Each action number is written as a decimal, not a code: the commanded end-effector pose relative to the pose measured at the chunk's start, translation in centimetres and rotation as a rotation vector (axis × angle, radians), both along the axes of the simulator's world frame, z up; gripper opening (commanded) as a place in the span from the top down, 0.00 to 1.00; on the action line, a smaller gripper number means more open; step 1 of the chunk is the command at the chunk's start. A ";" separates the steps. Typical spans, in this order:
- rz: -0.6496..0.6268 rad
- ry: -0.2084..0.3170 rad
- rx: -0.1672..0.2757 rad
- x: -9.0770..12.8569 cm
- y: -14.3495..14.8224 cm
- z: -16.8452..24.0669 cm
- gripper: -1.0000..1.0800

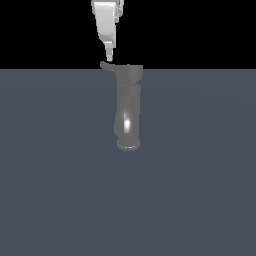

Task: Turn on the faucet by rotating a designated handle.

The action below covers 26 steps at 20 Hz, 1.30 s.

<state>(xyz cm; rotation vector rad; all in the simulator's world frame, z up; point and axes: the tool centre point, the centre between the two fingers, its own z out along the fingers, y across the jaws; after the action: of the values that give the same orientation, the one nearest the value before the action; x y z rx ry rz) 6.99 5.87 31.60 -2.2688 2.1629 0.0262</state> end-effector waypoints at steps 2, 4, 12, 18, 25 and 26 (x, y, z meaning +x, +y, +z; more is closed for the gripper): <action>-0.053 -0.003 -0.008 0.9 0.2 -0.9 1.00; -0.073 -0.004 -0.012 1.2 0.2 -1.4 1.00; -0.105 -0.006 -0.017 1.7 0.4 -2.0 1.00; -0.104 -0.006 -0.017 0.9 0.6 -2.0 1.00; -0.104 -0.006 -0.017 -0.9 1.2 -2.0 1.00; -0.104 -0.006 -0.017 -1.2 1.3 -2.0 1.00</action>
<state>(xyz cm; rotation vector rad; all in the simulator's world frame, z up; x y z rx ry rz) 6.46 6.99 29.62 -2.1536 2.2818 -0.0047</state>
